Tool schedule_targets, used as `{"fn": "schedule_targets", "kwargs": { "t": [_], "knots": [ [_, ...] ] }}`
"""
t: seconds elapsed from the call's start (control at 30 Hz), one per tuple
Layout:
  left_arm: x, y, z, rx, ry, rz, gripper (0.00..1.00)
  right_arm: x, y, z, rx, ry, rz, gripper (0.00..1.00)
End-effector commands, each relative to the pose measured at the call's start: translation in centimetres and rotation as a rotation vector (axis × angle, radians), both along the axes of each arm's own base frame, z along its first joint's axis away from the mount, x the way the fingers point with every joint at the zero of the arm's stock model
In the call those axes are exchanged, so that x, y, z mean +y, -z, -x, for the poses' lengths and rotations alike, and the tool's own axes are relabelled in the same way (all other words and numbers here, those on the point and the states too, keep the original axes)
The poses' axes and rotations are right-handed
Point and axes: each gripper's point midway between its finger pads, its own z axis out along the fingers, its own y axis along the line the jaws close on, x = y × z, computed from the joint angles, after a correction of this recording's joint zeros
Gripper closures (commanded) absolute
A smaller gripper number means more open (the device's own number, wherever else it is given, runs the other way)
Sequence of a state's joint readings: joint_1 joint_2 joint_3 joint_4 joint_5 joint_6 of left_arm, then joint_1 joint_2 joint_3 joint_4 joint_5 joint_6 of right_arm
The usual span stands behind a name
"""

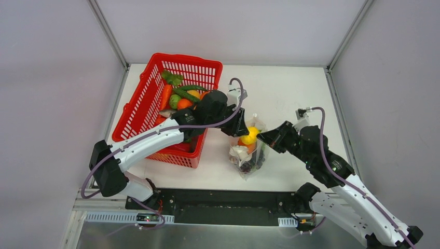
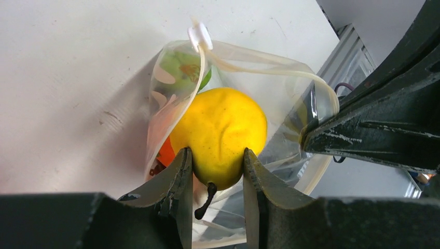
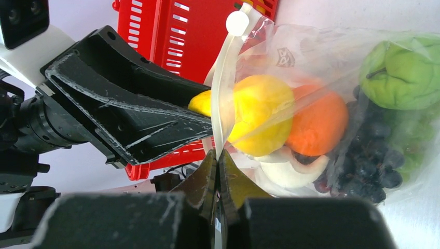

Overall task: Place the food in the zip-top bag and seal the zipper
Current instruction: Place the fake fruit in the zipper food storage bag.

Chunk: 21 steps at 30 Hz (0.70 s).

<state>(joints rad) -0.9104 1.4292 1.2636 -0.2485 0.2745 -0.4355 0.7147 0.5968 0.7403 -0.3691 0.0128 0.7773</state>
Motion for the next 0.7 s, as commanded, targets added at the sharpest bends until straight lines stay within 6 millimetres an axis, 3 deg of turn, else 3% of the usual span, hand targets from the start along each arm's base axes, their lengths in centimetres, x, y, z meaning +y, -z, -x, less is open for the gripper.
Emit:
{"fn": "schedule_targets", "kwargs": {
  "t": [0.0,0.17,0.33,0.47,0.67],
  "knots": [
    [-1.8,-2.9,-1.0,-0.062,-0.035,0.09,1.0,0.9,-2.5,-0.1,-0.057,-0.031,-0.079,0.98],
    [-2.0,-2.7,-1.9,-0.077,-0.095,0.111,0.97,0.9,-2.4,0.1,-0.054,-0.035,-0.088,0.98],
    [-3.9,-1.3,-1.9,-0.025,-0.06,0.09,0.86,0.7,-2.8,0.0,-0.07,-0.023,-0.094,0.98],
    [-3.8,-0.2,-1.6,-0.024,-0.046,0.038,0.65,0.6,-2.6,-0.1,-0.066,-0.012,-0.09,0.98],
    [-2.5,-1.7,-1.1,-0.064,-0.04,0.042,0.36,0.4,-2.4,0.0,-0.062,-0.01,-0.091,0.98]
  ]
}}
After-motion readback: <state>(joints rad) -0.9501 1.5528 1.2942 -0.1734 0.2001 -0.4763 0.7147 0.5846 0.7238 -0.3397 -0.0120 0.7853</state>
